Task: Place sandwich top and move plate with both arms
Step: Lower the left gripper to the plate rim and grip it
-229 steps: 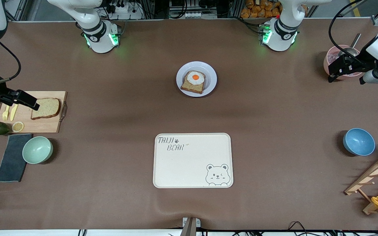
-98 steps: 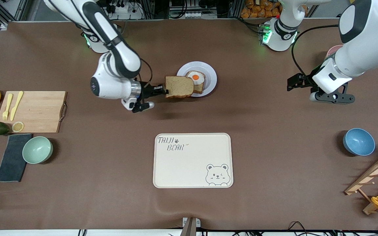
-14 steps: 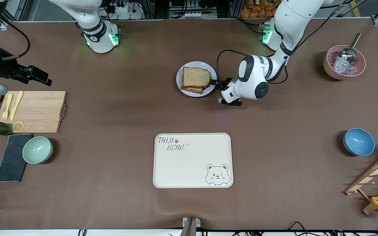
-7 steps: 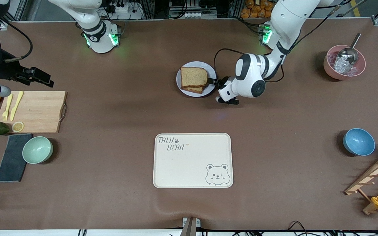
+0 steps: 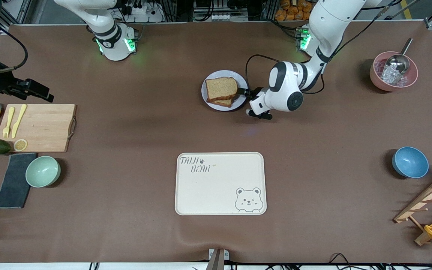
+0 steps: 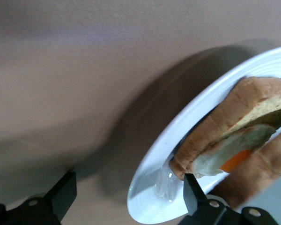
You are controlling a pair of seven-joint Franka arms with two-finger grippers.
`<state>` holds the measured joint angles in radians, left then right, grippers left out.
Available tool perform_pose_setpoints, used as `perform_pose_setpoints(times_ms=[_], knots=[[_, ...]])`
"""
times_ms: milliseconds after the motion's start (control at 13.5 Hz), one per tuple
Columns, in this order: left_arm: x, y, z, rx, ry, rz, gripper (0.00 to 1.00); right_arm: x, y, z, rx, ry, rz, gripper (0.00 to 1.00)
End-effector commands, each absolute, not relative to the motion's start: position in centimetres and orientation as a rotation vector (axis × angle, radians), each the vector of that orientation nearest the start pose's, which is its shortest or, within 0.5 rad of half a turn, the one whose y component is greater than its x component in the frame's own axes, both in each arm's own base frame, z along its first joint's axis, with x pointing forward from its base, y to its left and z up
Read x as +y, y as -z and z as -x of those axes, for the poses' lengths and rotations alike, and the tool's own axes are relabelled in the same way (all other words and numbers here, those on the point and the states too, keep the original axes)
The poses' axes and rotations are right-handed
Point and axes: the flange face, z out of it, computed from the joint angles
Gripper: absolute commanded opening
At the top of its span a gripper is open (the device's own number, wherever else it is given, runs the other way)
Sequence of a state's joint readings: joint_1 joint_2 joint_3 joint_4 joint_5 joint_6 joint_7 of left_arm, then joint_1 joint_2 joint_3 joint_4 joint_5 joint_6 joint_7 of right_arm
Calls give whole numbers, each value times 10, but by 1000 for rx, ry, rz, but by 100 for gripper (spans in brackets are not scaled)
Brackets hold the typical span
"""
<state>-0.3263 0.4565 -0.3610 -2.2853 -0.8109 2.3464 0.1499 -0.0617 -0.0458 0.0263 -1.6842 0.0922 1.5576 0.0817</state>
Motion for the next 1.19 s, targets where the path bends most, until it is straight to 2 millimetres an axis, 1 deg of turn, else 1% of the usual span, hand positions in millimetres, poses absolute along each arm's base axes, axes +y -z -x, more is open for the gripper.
perform_pose_setpoints(times_ms=[0,370,444,519,593,667,963,1111], knots=[[-336,-145,-353,237,-983,3524,100,-12,-597,-542,125,-107,3089,95],[-338,-145,-352,240,-985,3525,100,-10,-596,-542,135,-110,3089,95],[-339,-145,-352,241,-984,3526,90,-11,-596,-543,137,-108,3089,95],[-339,-146,-352,252,-979,3529,44,-11,-596,-543,137,-108,3089,95],[-344,-147,-349,276,-979,3527,9,-11,-596,-543,137,-108,3089,95],[-349,-148,-345,310,-962,3525,0,-11,-596,-543,137,-108,3089,95],[-349,-147,-341,334,-951,3519,0,-10,-596,-543,137,-108,3089,95],[-347,-151,-344,359,-929,3528,0,-10,-596,-543,140,-108,3089,95]])
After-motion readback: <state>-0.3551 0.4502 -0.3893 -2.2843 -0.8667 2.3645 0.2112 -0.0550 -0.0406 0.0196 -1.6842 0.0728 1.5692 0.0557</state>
